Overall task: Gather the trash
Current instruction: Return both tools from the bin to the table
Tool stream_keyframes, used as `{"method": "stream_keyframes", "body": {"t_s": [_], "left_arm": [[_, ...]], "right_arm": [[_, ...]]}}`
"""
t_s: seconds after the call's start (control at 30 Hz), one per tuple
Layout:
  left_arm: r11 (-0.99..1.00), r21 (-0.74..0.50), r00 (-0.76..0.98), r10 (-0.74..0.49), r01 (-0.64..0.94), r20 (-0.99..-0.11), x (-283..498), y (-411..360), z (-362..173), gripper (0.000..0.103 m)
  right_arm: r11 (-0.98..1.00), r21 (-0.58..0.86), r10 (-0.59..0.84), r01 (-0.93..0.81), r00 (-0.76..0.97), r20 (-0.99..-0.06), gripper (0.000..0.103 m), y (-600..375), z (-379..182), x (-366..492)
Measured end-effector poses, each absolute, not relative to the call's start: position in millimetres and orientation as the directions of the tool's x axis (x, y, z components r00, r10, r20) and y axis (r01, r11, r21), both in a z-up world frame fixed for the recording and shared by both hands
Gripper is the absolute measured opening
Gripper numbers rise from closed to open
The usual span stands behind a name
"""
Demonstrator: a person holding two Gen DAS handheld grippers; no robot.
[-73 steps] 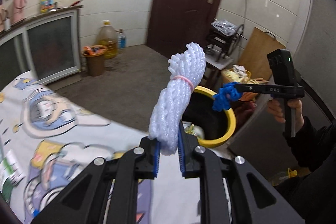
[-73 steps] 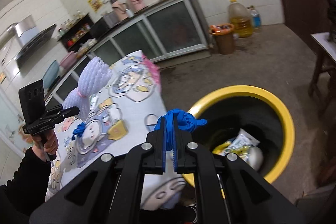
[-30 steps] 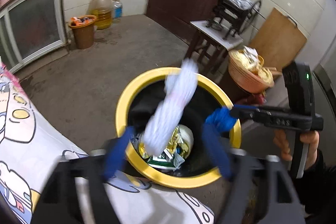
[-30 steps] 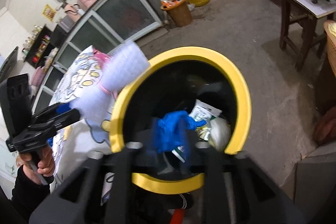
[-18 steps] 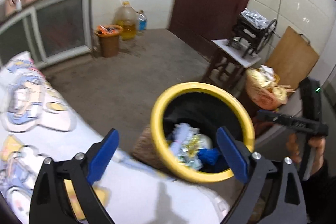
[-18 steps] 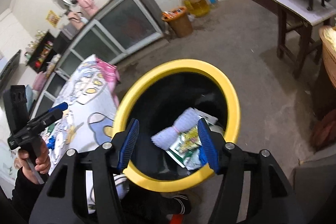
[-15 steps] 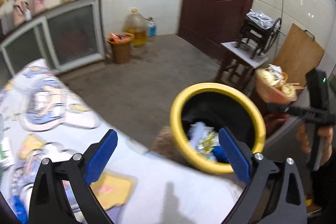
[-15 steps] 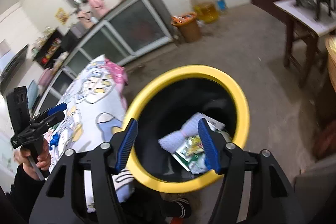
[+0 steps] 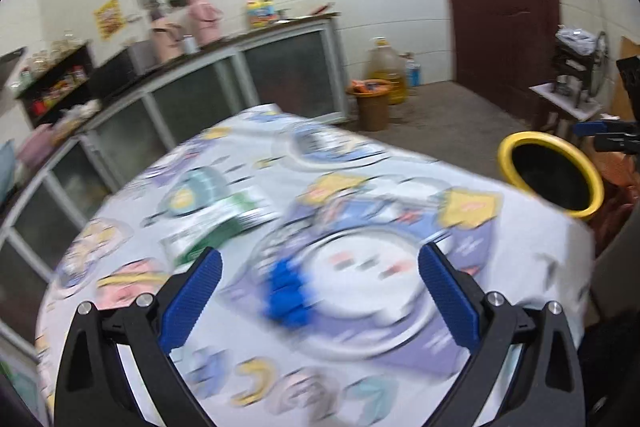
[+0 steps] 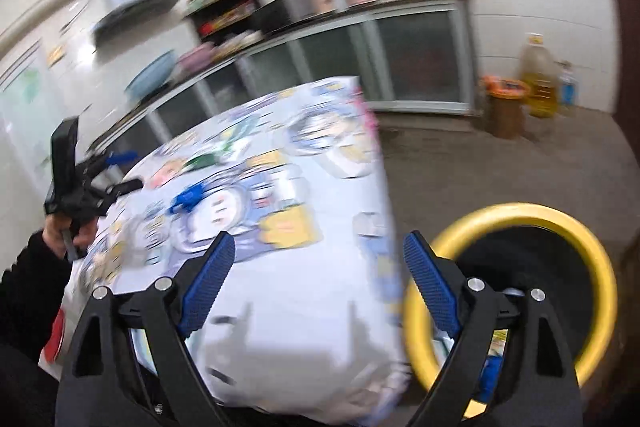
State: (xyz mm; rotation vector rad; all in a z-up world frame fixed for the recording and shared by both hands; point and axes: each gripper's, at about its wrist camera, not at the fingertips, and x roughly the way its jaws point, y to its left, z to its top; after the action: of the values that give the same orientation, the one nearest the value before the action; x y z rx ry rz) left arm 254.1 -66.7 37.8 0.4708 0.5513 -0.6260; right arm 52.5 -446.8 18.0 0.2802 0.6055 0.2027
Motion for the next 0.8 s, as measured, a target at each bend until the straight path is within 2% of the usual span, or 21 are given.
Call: {"method": "stream_keyframes", "body": {"t_s": [0.13, 0.27, 0.53, 0.8], "left_arm": [[0.754, 0.311, 0.745, -0.335, 0.579, -0.577, 268, -18, 38, 0.095], [0.75, 0.343, 0.748, -0.29, 0.565, -0.597, 298, 9, 28, 0.095], [0.581, 0.348, 0.623, -0.38, 0.736, -0.684, 358, 5, 23, 0.095], [0.438, 0.321, 0.499, -0.387, 0.839, -0.775, 429, -19, 16, 0.095]], "right_arm": [[0.92, 0.314, 0.377, -0.234, 0.747, -0.547, 0.083, -383, 18, 91], [0.894, 0.314, 0.447, -0.32, 0.687, -0.573, 0.082, -323, 10, 123], [0.845, 0.349, 0.531, -0.405, 0.561, -0.635, 0.068, -236, -7, 187], [0.836, 0.356, 0.54, -0.417, 0.515, -0.666, 0.067, -197, -14, 234]]}}
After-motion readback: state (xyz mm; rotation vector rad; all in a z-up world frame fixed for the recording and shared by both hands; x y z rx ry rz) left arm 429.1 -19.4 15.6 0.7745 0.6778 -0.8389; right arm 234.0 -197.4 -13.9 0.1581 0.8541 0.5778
